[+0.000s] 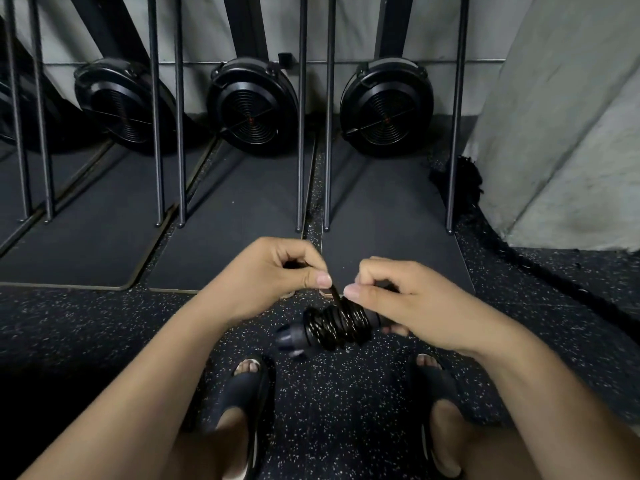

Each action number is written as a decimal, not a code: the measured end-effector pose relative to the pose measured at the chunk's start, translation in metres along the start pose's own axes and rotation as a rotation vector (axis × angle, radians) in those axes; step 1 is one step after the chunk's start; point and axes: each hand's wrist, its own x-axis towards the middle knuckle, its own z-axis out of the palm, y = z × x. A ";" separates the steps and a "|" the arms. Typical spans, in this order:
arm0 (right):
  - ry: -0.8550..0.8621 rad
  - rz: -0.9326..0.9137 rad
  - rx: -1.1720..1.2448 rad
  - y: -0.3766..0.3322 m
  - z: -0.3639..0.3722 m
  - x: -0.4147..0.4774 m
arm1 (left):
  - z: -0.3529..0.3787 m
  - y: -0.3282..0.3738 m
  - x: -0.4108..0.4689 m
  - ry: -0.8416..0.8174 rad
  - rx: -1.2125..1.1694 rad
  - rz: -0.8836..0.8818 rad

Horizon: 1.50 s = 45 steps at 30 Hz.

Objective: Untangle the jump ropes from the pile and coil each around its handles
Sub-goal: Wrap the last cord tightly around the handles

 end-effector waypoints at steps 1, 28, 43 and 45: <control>-0.039 -0.009 0.124 -0.004 0.001 -0.003 | -0.002 0.002 0.000 0.018 -0.043 0.042; 0.387 0.071 0.181 -0.005 0.002 0.008 | 0.066 0.006 0.013 0.161 0.035 -0.265; 0.177 0.061 0.418 -0.005 -0.006 0.005 | 0.065 0.009 0.007 0.185 0.057 -0.107; 0.314 0.064 0.553 0.000 -0.009 0.010 | 0.070 0.013 0.006 0.176 -0.043 -0.109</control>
